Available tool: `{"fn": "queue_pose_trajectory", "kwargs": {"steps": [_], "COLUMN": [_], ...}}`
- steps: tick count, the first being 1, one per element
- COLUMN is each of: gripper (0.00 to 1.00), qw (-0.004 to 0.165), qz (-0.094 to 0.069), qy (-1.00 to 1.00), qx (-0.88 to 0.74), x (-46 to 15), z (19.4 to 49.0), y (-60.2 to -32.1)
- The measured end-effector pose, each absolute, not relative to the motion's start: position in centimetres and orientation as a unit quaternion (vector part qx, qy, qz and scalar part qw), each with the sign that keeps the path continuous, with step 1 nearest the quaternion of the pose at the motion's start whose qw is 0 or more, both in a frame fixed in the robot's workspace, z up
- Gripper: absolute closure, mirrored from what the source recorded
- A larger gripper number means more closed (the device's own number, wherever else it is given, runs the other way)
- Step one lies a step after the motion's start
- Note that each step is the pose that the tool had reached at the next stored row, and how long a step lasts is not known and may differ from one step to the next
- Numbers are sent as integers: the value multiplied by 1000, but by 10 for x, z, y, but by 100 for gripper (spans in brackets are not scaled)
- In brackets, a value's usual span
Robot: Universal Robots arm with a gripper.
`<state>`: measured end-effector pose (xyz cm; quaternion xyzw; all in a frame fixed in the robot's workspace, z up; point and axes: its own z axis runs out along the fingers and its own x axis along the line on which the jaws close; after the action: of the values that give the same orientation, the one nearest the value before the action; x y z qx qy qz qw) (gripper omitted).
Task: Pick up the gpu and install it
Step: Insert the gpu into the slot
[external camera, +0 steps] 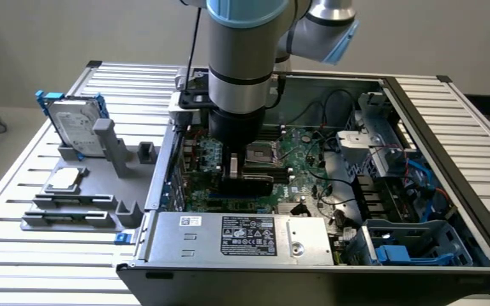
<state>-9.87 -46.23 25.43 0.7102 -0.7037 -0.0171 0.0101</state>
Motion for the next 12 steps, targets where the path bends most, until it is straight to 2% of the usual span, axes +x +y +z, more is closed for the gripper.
{"fn": "queue_pose_trajectory", "kwargs": {"steps": [2,5,8,9,12], "gripper": [72,54,48,42,42], "qw": [10,10,10,11,11], "qz": [-17,-17,-18,-18,-19], "qy": [-704,-704,-704,-704,-704], "qx": [710,710,710,710,710], "x": [-99,-99,-99,-99,-99], "z": [254,255,257,260,267], "y": [-462,-462,-462,-462,-462]}}
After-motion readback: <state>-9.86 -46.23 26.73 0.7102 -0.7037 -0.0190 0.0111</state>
